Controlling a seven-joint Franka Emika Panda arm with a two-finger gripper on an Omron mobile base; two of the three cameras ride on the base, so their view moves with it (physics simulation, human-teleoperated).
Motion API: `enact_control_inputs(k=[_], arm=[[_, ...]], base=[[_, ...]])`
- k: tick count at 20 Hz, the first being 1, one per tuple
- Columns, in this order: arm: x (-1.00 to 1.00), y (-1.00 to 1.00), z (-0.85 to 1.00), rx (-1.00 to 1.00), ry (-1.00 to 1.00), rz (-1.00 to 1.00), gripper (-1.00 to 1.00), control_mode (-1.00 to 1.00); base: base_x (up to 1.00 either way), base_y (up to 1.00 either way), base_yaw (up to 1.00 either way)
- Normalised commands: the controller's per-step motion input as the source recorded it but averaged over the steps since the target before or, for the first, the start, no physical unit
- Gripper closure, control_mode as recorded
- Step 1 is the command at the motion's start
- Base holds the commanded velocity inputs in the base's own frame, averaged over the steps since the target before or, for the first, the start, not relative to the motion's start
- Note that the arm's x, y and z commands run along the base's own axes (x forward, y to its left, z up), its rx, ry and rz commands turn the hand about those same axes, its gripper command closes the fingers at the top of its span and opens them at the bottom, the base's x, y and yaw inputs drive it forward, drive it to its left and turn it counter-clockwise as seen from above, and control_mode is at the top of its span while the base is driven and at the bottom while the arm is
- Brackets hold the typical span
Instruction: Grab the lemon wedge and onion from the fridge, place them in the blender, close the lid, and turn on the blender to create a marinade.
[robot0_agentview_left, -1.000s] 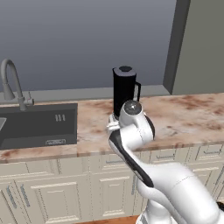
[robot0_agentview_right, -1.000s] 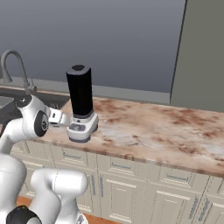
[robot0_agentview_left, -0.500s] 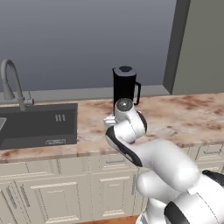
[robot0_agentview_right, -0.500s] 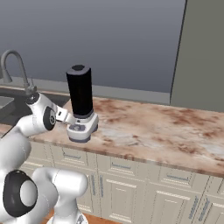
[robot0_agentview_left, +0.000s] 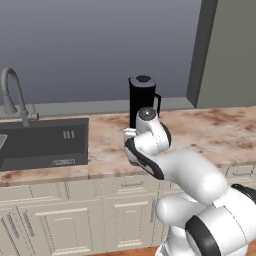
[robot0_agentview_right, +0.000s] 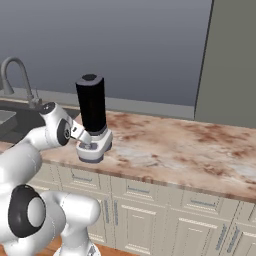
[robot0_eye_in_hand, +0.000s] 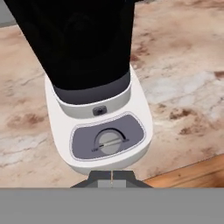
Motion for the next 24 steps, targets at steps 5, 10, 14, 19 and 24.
enact_control_inputs(k=[5,10,14,19,24], arm=[[0.04,-0.06,-0.19,0.01,0.04,0.00,1.00,-1.00],[0.06,0.00,-0.31,0.00,0.00,0.00,1.00,-1.00],[0.26,0.00,-0.09,0.00,-0.01,0.00,1.00,-1.00],[0.43,0.00,-0.01,0.00,-0.08,0.00,1.00,-1.00],[0.39,0.00,0.00,0.00,-0.02,0.00,1.00,-1.00]], base=[[0.00,0.00,0.00],[0.00,0.00,0.00],[0.00,0.00,0.00],[0.00,0.00,0.00],[0.00,0.00,0.00]])
